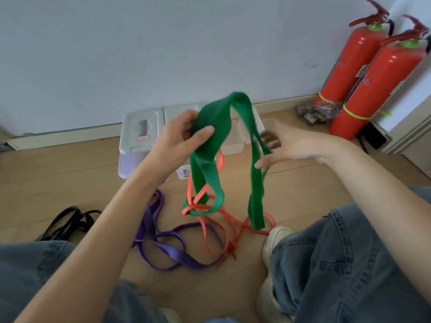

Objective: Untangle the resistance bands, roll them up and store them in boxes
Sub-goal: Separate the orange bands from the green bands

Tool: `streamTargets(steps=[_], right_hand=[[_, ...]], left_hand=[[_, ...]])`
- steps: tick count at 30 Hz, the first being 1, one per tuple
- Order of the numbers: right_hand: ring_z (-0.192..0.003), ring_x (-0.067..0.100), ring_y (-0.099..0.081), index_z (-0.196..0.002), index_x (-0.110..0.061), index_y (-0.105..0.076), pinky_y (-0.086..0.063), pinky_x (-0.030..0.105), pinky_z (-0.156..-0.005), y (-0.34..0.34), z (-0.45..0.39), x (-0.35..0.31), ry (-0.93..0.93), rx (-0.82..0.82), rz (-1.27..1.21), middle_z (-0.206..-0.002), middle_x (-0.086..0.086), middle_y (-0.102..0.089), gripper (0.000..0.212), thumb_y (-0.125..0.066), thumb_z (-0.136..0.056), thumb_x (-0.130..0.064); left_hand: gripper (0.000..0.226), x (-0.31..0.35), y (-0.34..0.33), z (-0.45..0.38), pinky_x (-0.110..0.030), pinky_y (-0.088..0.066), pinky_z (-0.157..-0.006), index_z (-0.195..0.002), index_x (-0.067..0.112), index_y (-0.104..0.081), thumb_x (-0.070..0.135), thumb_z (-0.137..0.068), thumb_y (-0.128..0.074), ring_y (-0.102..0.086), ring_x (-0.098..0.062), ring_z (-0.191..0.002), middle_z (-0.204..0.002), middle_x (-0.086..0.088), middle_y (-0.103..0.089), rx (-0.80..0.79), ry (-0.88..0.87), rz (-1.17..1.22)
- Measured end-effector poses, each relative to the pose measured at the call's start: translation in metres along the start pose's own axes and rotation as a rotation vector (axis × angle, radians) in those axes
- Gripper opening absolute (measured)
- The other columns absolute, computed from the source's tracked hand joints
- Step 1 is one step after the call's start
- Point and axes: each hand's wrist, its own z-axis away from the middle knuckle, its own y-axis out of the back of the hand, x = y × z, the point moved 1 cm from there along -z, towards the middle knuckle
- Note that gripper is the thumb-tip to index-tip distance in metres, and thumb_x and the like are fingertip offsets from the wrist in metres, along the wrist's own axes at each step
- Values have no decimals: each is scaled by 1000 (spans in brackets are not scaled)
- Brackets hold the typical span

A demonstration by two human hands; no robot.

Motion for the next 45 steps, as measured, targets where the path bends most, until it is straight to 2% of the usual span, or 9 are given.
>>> streamTargets(steps=[5,10,16,20,25,29,36,41,45], right_hand=[[-134,3,-33,-139,-32,-32,-26,28,-112,-20,3,-18,330,-145,-115,-145,-12,-37,96,-79,-56,-44],[-76,3,-58,-93,-21,-54,-45,16,-69,-29,2,-30,367,-85,-226,-86,-8,-58,32,-77,-73,-14],[-41,6,-40,-77,-7,-51,-45,23,-52,-9,9,-34,395,49,-939,-57,-4,-57,19,-60,-73,8],[-50,8,-50,-79,-12,-55,-48,28,-69,2,8,-24,342,151,-1000,-62,-6,-61,20,-73,-71,-7],[-122,21,-49,-139,-16,-36,-39,30,-97,-1,0,-2,-49,49,132,-131,-1,-51,85,-80,-68,-35],[-132,8,-37,-144,-22,-30,-29,24,-108,-13,4,-19,306,-79,-78,-145,-7,-40,102,-78,-57,-46],[-71,2,-64,-89,-17,-67,-48,15,-63,-18,5,-24,368,-84,-447,-73,-11,-69,22,-75,-69,-14],[-76,14,-66,-89,-17,-72,-55,25,-72,-4,9,-27,447,-16,-827,-82,0,-71,20,-69,-71,-8],[-100,22,-64,-109,-10,-62,-48,38,-94,2,4,-14,246,154,-593,-104,5,-68,40,-76,-71,-10]], left_hand=[[12,7,-28,11,-20,-44,-72,-99,3,-57,4,-94,-46,-55,-12,-78,-84,-2,-59,-227,93,-126],[14,-2,-16,11,-16,-50,-70,-92,17,-64,28,-84,-63,-62,-6,-77,-80,10,-68,-233,195,118],[45,-62,-34,38,-34,-44,-100,-113,15,-55,11,-74,-77,-58,-14,-104,-106,6,-62,-384,313,-177],[12,-72,-29,38,-29,-50,-79,-88,12,-57,3,-84,-65,-58,-19,-80,-79,0,-60,-224,333,-287],[8,-13,10,7,-19,-51,-63,-90,10,-58,7,-86,-63,-59,-6,-64,-70,4,-61,39,264,-155],[34,25,-13,4,-20,-48,-59,-109,14,-50,10,-80,-69,-56,-3,-61,-76,6,-60,-193,165,-355],[29,2,-12,5,-18,-47,-63,-97,15,-58,-3,-77,-69,-57,-3,-65,-77,5,-62,-204,139,-263],[17,-64,-28,38,-25,-50,-74,-90,9,-64,-4,-79,-68,-60,2,-67,-80,2,-64,-246,391,-228],[13,-69,-15,34,-18,-52,-65,-83,8,-57,-2,-82,-66,-62,-4,-63,-75,-4,-61,-190,435,-227]])
